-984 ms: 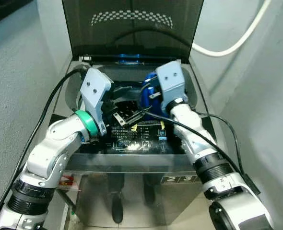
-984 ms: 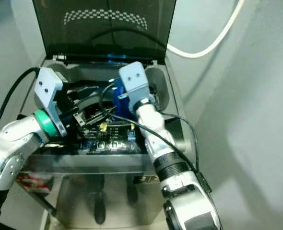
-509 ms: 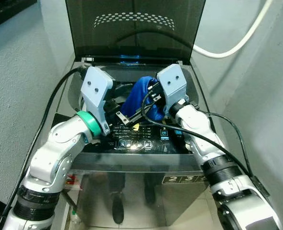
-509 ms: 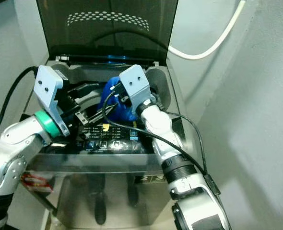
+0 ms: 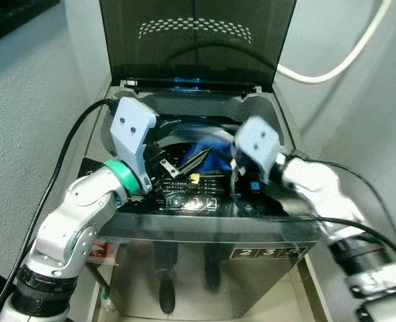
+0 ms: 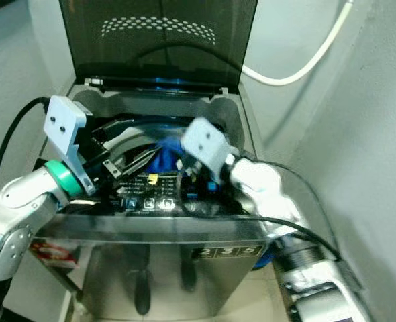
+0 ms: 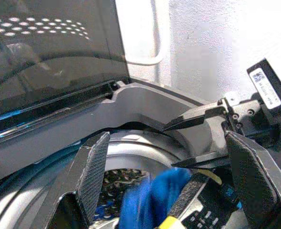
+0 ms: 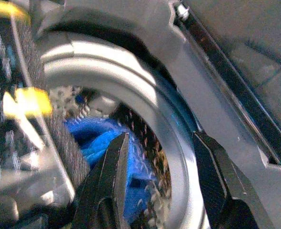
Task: Clothes washing
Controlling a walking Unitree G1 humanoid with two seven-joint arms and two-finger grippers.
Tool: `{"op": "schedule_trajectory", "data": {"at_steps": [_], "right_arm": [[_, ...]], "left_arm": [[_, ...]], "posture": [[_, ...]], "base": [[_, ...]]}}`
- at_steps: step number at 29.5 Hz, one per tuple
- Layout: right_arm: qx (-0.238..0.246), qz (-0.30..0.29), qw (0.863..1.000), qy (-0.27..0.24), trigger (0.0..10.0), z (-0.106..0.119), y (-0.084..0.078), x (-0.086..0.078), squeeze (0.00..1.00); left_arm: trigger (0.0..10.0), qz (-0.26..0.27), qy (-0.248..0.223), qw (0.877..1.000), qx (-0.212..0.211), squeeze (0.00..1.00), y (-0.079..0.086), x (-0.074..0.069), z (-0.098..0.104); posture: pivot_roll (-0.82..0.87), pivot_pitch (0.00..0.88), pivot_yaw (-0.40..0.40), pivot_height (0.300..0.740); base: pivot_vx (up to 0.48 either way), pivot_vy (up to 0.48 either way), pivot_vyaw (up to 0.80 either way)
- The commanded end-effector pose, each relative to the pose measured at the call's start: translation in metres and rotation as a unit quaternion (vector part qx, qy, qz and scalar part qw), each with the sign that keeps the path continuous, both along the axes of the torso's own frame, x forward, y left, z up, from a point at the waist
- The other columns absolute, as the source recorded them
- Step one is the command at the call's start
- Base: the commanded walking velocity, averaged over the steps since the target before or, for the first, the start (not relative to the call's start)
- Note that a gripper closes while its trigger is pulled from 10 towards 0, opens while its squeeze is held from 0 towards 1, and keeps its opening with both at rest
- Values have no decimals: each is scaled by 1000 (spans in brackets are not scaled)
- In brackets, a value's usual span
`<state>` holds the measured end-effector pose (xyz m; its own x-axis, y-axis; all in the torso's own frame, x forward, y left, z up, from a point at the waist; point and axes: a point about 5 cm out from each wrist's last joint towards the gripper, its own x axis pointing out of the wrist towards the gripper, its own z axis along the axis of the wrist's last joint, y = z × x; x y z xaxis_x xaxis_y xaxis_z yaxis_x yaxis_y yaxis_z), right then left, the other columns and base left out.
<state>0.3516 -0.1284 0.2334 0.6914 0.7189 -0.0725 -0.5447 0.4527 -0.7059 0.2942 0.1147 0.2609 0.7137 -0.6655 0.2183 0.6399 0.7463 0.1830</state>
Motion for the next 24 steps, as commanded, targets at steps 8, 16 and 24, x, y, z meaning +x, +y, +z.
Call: {"op": "schedule_trajectory", "data": {"at_steps": [8, 16, 24], "right_arm": [[74, -7, 995, -66, 10000, 34, 2, 5, 0], [495, -161, 852, -53, 10000, 39, -19, 3, 0], [536, -213, 817, -20, 10000, -2, -7, -10, 0]], "left_arm": [[10000, 1, 0, 1000, 8, 0, -1, -4, 0], [10000, 74, 7, 997, -17, 0, 5, 3, -5], [10000, 213, 30, 974, -72, 0, 28, 23, -11]], "posture": [[115, 0, 27, 740], [127, 0, 18, 740], [124, 0, 29, 740]], "base": [[0, 0, 0], [0, 0, 0], [0, 0, 0]]}}
